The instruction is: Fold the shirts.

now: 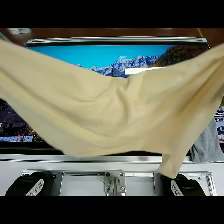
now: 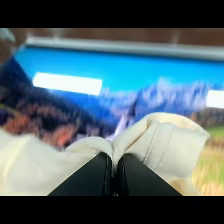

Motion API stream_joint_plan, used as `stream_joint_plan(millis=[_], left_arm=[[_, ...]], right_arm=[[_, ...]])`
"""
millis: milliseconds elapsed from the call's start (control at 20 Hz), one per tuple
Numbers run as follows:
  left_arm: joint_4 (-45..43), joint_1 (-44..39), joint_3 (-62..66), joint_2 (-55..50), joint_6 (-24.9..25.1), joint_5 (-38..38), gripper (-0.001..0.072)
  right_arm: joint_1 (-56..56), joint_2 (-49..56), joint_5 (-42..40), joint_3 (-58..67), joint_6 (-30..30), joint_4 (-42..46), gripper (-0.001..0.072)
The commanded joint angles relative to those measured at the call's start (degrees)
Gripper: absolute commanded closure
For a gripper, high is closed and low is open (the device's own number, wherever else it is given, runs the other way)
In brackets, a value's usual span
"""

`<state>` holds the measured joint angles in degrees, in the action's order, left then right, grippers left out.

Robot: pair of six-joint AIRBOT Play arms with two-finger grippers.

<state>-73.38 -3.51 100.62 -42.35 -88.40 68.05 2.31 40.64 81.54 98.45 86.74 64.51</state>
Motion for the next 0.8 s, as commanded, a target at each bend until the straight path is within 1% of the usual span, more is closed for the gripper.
stream_joint_plan(millis=[0,50,100,150,200,300,350,400,500,600,700,750], left_arm=[[-10.9,0.0,-6.2,0.7,-3.5,11.9,0.0672],[-11.1,0.0,-9.6,0.7,-3.5,11.9,0.0672],[-11.4,0.0,-13.5,0.6,-3.5,11.4,0.0672],[-12.0,0.0,-17.6,0.6,-4.0,9.6,0.0672],[-12.2,0.1,-22.0,0.6,-4.5,6.5,0.0672],[-12.2,0.4,-30.5,-1.0,-6.3,-1.1,0.0672],[-12.1,0.4,-33.2,-2.8,-7.3,-4.6,0.0672],[-12.0,0.4,-35.1,-5.5,-9.2,-8.3,0.0672],[-10.8,0.4,-36.0,-12.2,-12.3,-15.8,0.0672],[-4.7,0.3,-36.0,-19.0,-12.9,-24.5,0.0672],[3.7,0.2,-36.0,-25.4,-12.9,-30.6,0.0671],[6.5,0.0,-36.0,-28.0,-12.9,-32.0,0.0671]], right_arm=[[0.0,0.0,14.6,-6.0,8.9,1.0,0.0646],[0.0,0.0,16.3,-10.7,9.0,0.7,0.0647],[0.0,0.0,15.8,-15.9,8.9,0.8,0.0646],[0.0,0.0,13.3,-22.0,8.3,1.0,0.0647],[0.0,0.0,8.3,-28.1,7.2,1.3,0.0646],[0.0,1.0,-7.4,-40.3,5.3,1.7,0.0646],[0.0,2.9,-17.2,-45.2,3.2,1.8,0.0646],[0.0,5.6,-27.1,-48.4,2.4,2.0,0.0646],[0.0,12.7,-41.8,-50.0,2.4,1.2,0.0646],[0.0,19.5,-52.4,-49.9,1.2,-3.3,0.0646],[0.0,25.2,-58.3,-50.0,0.9,-8.3,0.0646],[0.0,27.5,-59.9,-50.0,0.9,-9.7,0.0645]])
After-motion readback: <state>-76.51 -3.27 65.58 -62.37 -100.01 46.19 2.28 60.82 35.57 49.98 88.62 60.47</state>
